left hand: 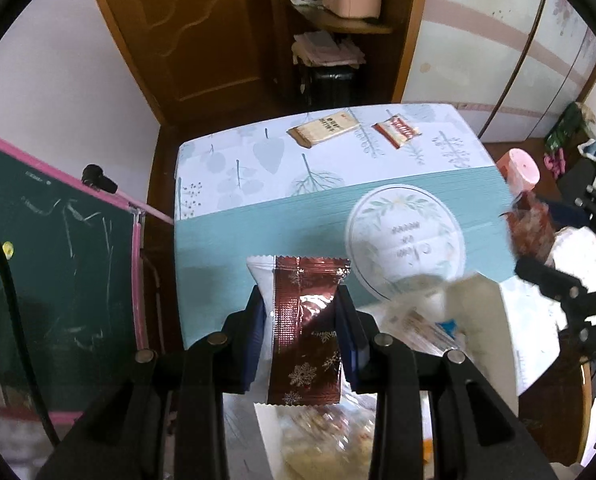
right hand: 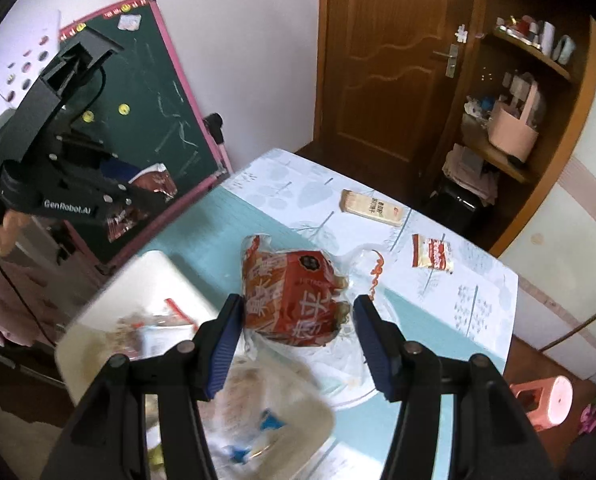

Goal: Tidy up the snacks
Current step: 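Carry both packs over the white tray and open both grippers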

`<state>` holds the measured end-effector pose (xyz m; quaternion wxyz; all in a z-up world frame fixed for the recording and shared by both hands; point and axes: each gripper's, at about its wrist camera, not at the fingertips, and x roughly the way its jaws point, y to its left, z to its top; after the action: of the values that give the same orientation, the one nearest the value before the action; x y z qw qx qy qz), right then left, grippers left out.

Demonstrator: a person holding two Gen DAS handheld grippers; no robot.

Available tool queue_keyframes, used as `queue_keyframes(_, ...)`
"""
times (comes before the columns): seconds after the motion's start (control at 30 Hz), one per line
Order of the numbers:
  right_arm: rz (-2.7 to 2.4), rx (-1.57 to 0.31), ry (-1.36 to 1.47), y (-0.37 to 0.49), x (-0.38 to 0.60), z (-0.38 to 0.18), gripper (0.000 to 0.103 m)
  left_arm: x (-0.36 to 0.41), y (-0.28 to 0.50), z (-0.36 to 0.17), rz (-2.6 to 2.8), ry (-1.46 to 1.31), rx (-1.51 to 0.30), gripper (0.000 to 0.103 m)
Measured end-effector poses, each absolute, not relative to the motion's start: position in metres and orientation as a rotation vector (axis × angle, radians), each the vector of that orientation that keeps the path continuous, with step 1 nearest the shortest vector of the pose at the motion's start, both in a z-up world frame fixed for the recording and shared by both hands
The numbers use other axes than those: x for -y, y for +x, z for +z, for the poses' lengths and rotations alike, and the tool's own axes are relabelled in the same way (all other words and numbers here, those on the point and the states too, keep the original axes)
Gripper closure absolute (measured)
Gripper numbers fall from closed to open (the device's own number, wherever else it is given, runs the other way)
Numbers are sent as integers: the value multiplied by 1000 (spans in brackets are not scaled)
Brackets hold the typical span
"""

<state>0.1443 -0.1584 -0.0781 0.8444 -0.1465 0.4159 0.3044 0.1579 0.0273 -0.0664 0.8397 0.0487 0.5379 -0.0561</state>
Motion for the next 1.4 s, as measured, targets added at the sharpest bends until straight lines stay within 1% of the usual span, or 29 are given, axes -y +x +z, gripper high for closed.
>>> queue_keyframes(0.23, 595, -897, -216, 89, 162, -67, 46, -21, 98, -55, -111, 0, -1098, 72)
queue_keyframes(0.47, 545, -895, -105, 50, 167, -62, 46, -10, 55, -75, -77, -32, -1092, 72)
queue_keyframes(0.7, 530, -971, -68, 26, 161, -79, 45, 2, 38, -104, -62, -23, -1145, 72)
queue_keyframes(0.9, 525, -1040, -72, 11, 157, -99, 45, 10, 31, -113, -52, 16, -1150, 71)
queue_keyframes(1.1, 510, -1045, -83, 4, 156, -102, 45, 13, 30, -121, -54, 21, -1174, 71)
queue_keyframes(1.17, 495, -1040, -97, 3, 154, -100, 45, 13, 29, -123, -50, 17, -1182, 67)
queue_keyframes(1.2, 488, -1043, -98, 3, 154, -101, 45, 13, 29, -125, -47, 11, -1190, 53)
queue_keyframes(1.23, 485, -1051, -94, 3, 154, -102, 45, 12, 30, -126, -43, 7, -1195, 32)
queue_keyframes(1.27, 483, -1059, -85, 4, 155, -102, 45, 11, 30, -127, -34, 4, -1194, 23)
queue_keyframes(1.3, 481, -1070, -72, 4, 156, -104, 45, 11, 28, -127, -29, 2, -1186, 17)
queue_keyframes(1.4, 471, -1094, -46, 6, 158, -107, 45, 10, 27, -128, -24, 14, -1187, 17)
